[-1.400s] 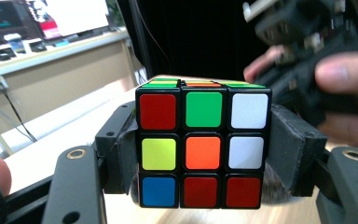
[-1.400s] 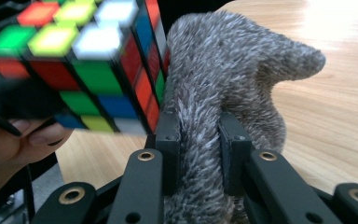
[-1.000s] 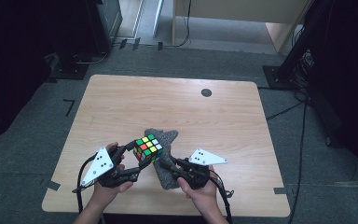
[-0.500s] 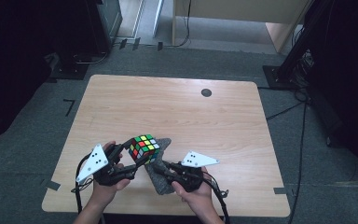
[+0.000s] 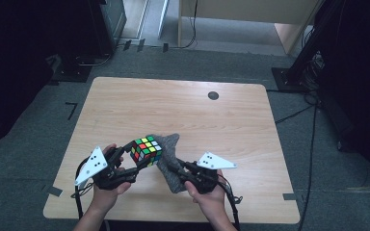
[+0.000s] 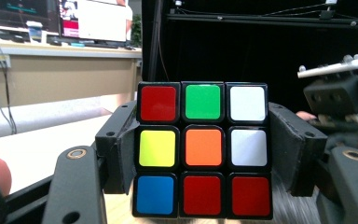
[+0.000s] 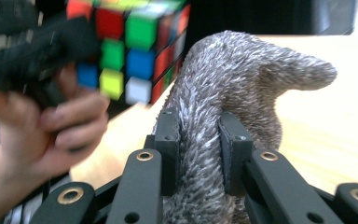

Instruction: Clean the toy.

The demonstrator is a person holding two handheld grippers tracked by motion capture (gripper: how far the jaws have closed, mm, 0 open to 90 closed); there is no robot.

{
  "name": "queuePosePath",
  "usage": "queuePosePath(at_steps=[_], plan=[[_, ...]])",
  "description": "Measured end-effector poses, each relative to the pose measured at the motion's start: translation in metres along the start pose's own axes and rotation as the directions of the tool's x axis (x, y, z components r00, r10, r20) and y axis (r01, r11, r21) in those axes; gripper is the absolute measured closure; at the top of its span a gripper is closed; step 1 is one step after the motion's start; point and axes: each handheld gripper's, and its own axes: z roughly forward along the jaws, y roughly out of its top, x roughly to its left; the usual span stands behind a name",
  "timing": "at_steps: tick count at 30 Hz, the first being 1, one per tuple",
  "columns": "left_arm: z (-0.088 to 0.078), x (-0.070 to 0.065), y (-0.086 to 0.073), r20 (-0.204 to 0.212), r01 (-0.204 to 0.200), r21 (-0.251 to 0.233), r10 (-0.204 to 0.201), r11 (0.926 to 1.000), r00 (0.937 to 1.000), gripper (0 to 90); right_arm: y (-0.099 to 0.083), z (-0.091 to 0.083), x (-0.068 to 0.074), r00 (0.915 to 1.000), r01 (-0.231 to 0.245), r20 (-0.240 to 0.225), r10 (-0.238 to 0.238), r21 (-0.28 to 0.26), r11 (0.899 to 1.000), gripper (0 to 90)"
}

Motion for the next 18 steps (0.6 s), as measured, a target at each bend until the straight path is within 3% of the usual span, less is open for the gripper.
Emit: queuePosePath(at_steps=[4,8,11,13,15,18], plan=[[0.005,-0.006,-0.003,0.028,-0.025,0.026,0.025,0.9993,0.9993,34.1,0.001,-0.004,-0.003,0.9993,-0.029,-0.025,0.028,-0.041,0.999,73.8],[0.005,-0.005,-0.004,0.023,-0.025,0.027,0.025,0.9993,0.9994,34.1,-0.004,0.005,0.006,0.9956,0.027,-0.089,-0.027,0.005,1.0,72.3],[0.001,0.0,-0.002,-0.002,-0.006,0.014,0.006,0.9999,1.0,34.1,-0.008,0.013,0.01,0.9919,0.067,-0.113,-0.059,0.072,0.995,72.3],[-0.001,0.003,-0.001,-0.016,0.001,0.01,-0.001,1.0,0.9999,34.1,-0.01,0.015,0.011,0.9917,0.101,-0.089,-0.092,0.099,0.99,72.8],[-0.002,0.006,0.0,-0.025,0.016,0.009,-0.015,0.9998,0.9996,34.1,-0.008,0.014,0.01,0.9927,0.118,-0.037,-0.115,0.11,0.987,73.2],[0.0,0.009,-0.001,-0.031,0.039,0.024,-0.038,0.999,0.9988,34.1,-0.006,0.009,0.0,0.9932,0.099,0.052,-0.105,0.101,0.99,73.2]])
